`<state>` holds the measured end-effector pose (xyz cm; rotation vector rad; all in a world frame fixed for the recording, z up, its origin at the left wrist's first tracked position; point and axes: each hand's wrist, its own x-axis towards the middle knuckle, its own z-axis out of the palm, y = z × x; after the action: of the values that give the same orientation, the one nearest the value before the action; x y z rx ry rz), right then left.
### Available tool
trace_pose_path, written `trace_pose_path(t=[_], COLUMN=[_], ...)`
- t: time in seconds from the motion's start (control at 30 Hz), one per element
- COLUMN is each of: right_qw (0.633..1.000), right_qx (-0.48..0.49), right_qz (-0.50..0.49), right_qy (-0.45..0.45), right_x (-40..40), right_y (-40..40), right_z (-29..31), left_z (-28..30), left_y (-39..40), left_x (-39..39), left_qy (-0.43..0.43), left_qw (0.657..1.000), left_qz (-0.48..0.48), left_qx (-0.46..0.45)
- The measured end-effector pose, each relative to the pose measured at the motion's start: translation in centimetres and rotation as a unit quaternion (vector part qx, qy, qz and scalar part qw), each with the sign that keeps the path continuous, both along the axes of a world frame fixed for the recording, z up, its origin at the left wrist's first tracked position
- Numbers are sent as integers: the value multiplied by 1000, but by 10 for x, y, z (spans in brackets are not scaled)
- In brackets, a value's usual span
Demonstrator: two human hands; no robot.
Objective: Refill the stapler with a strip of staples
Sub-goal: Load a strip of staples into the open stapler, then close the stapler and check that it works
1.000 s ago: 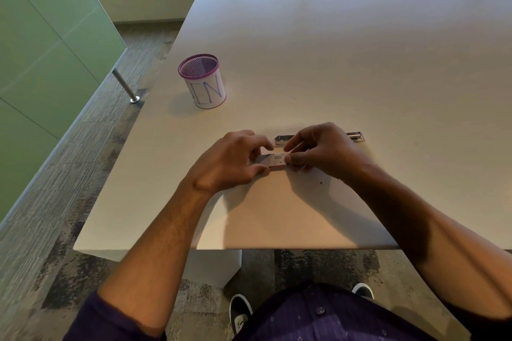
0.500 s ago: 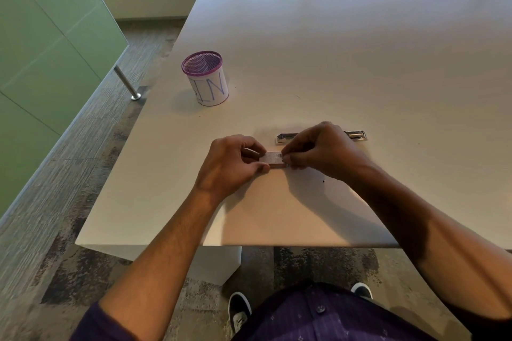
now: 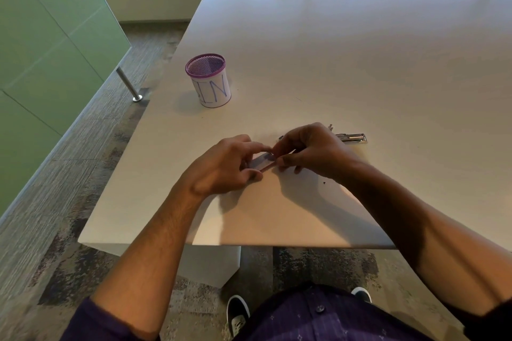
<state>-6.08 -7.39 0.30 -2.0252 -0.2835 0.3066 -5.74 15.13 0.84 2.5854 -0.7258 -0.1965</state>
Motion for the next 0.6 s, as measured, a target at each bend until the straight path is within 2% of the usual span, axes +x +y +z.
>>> trace_pose_path(t=[0.23,0.4,0.6], right_qw=[996,992,986], right_qx=[-59,-64,-72], right_qz=[-16,-38,-37], right_qy=[-71,-104,-146], right_x=[1,6,12], right_y=[8,1,-9], right_z=[2,13,17], left_z=[16,25,32], left_y=[16,31,34], left_x=[-3,-4,-5], left_qy=[46,50,79], left_qw=[996,987,982], left_qz=[29,95,105], left_qx=[70,116,138])
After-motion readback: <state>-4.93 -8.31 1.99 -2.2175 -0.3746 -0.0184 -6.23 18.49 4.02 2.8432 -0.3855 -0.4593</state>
